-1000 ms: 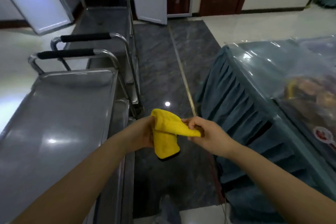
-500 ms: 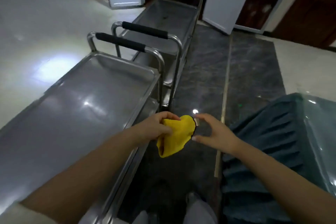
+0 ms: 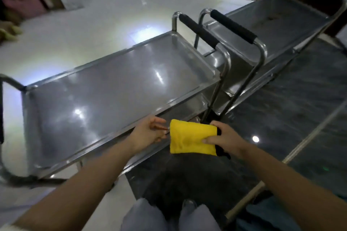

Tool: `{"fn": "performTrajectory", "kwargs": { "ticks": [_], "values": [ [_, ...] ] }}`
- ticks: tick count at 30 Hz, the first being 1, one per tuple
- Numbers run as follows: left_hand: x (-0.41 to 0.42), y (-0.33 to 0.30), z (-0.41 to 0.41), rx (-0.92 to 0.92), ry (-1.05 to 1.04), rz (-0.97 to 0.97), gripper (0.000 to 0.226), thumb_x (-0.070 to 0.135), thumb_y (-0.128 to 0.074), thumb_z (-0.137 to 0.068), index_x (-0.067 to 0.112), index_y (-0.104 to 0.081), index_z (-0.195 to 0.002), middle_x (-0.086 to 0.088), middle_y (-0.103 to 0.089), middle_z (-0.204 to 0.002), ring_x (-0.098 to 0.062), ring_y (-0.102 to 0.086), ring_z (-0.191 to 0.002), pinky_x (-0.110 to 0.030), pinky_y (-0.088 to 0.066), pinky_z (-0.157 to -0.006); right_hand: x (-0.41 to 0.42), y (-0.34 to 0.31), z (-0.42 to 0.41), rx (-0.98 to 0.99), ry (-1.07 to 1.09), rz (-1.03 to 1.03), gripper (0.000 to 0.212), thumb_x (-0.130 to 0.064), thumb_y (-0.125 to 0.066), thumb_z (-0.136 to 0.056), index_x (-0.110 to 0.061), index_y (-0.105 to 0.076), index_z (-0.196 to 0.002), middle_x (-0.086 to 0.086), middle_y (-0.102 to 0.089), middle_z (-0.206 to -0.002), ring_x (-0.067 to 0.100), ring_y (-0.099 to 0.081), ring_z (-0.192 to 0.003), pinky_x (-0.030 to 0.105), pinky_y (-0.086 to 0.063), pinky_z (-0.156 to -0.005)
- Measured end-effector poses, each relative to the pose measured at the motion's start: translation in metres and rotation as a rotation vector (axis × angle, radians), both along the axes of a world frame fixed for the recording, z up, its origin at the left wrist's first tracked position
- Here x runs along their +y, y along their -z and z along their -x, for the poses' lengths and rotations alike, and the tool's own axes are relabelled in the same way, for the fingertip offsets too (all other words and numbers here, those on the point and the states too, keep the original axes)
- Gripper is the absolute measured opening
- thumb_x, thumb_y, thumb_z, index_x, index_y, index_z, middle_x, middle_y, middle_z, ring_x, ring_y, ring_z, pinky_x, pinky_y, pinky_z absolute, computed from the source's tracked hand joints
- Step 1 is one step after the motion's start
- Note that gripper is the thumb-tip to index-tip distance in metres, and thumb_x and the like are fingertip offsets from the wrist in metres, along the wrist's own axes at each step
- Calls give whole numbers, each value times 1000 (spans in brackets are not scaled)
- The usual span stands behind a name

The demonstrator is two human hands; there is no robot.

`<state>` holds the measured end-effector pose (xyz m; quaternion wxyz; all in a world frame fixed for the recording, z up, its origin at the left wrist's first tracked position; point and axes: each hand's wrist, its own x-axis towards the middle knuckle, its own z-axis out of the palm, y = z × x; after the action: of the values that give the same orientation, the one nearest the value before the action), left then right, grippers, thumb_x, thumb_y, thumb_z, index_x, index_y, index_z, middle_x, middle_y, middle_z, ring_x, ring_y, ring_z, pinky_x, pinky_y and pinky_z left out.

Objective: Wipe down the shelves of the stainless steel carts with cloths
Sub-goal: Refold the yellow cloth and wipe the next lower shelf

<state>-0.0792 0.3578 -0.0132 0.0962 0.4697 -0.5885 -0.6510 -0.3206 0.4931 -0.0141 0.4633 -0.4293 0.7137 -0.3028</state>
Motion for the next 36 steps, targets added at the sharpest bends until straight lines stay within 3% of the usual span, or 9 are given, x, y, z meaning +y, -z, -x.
{"fn": "performTrajectory", "kwargs": {
  "ticks": [5, 8, 12, 16, 20, 24, 27, 30, 36],
  "values": [
    [12, 41, -51, -336, 85, 199, 35, 19, -58, -96, 7, -57, -129, -9, -63, -124, -22, -59, -114, -36, -42, -105, -24, 46, -18, 118, 10, -48, 34, -18, -76, -72, -7, -45, -79, 7, -40, -71, 18, -46, -65, 33, -31, -58],
    [11, 86, -80, -508, 142, 301, 38, 28, -49, -100, 15, -52, -136, -6, -58, -134, -21, -54, -121, -31, -39, -103, -44, 97, -28, 192, 83, -73, 35, -24, -73, -73, -6, -46, -87, 6, -45, -74, 19, -48, -69, 33, -34, -57],
    [4, 171, -108, -693, 19, 491, 34, 36, -50, -98, 20, -62, -126, -7, -61, -129, -25, -53, -120, -32, -39, -99, -79, 170, -40, 220, 250, -24, 34, -23, -71, -72, -10, -41, -80, 5, -44, -73, 23, -46, -69, 33, -32, -54],
    [-27, 285, -127, -843, -15, 693, 40, 36, -49, -97, 15, -58, -130, -12, -43, -148, -29, -29, -142, -41, -22, -114, -130, 263, -52, 346, 335, 128, 33, -21, -72, -73, -10, -47, -92, 10, -57, -80, 31, -54, -77, 32, -37, -58],
    [-62, 383, -138, -889, -117, 760, 46, 36, -43, -99, 16, -44, -141, -12, -32, -155, -30, -16, -147, -49, -12, -117, -178, 352, -77, 519, 208, 272, 54, -23, -72, -76, -6, -48, -120, 23, -64, -103, 43, -60, -93, 36, -37, -68],
    [-88, 444, -144, -902, -219, 865, 43, 34, -45, -98, 15, -50, -136, -12, -42, -147, -30, -23, -144, -50, -13, -117, -197, 426, -121, 585, -104, 372, 53, -26, -74, -74, -9, -48, -117, 17, -65, -96, 40, -61, -88, 37, -40, -68],
    [-99, 466, -150, -933, -320, 914, 51, 42, -42, -98, 14, -44, -141, -13, -31, -155, -29, -14, -147, -53, -8, -118, -200, 464, -142, 578, -278, 569, 52, -31, -75, -75, -7, -53, -116, 10, -63, -113, 35, -59, -106, 49, -31, -103],
    [-102, 478, -150, -962, -366, 919, 65, 56, -31, -97, 15, -33, -147, -12, -19, -160, -27, -6, -149, -55, -3, -118, -208, 476, -136, 658, -357, 660, 65, -45, -61, -84, -17, -44, -139, 7, -52, -138, 29, -43, -133, 52, -22, -111],
    [-105, 481, -146, -1033, -320, 856, 77, 64, -19, -94, 13, -21, -151, -12, -10, -162, -26, -2, -149, -56, -1, -118, -238, 476, -81, 753, -365, 529, 50, -44, -53, -91, -41, -40, -139, -5, -33, -153, 20, -19, -145, 55, -13, -112]
  ]
}}
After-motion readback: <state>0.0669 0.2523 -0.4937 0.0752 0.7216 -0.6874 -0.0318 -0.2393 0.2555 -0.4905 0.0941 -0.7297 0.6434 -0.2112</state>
